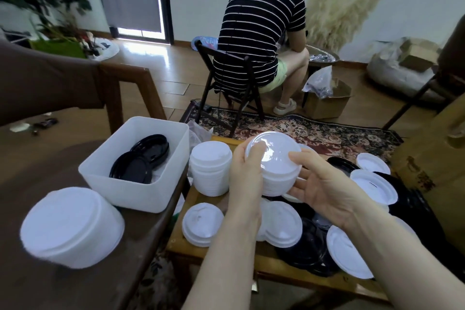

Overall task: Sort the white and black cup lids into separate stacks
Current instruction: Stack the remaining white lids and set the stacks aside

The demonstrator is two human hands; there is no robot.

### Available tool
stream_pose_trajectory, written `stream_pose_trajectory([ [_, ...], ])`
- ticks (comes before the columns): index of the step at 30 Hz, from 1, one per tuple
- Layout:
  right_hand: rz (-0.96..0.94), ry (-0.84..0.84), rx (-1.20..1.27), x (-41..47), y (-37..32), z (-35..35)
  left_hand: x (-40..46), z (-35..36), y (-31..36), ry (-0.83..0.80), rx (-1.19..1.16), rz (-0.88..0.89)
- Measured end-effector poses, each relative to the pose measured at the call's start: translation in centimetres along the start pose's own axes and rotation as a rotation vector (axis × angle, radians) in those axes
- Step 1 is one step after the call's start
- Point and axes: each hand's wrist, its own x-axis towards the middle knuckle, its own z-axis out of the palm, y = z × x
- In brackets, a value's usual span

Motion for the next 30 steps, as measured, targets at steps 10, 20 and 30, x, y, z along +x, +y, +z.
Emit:
stream_pose_trajectory([
  [10,-0.002,-0.133,-0.011,-4.4,0.0,6.2,-5.3,-6.3,3.5,-0.008,0.019,0.096],
  [20,-0.033,-0.374,-0.178,-6.1,3.3,18.1,-10.0,-16.0,9.3,0.295,0.15,0.291],
  [30,0.056,-0.432,-0.336,-8.3,9.7,19.6,-13.6,-20.4,4.7,0.67,0.102,0.329],
])
